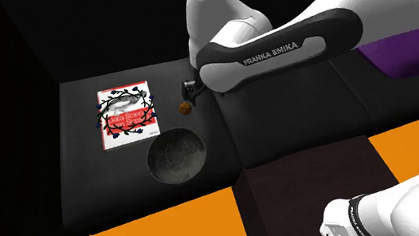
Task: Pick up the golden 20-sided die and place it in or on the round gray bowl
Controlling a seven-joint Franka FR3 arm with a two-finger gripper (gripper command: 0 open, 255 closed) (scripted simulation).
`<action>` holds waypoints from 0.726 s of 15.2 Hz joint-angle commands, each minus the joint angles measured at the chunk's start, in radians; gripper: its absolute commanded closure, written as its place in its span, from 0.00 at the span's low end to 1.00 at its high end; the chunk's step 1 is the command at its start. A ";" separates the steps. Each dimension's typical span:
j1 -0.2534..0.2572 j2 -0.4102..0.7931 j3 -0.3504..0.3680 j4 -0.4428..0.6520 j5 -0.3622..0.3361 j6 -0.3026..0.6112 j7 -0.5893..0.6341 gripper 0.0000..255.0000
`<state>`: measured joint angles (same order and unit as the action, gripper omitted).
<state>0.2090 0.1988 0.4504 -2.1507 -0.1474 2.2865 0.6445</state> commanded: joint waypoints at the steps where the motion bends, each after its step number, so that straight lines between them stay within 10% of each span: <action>1: 0.031 0.083 -0.005 0.069 -0.053 0.010 0.057 0.00; 11: 0.119 0.285 -0.050 0.214 -0.167 0.059 0.161 0.00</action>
<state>0.3250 0.4721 0.4045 -1.9382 -0.3082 2.3355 0.8010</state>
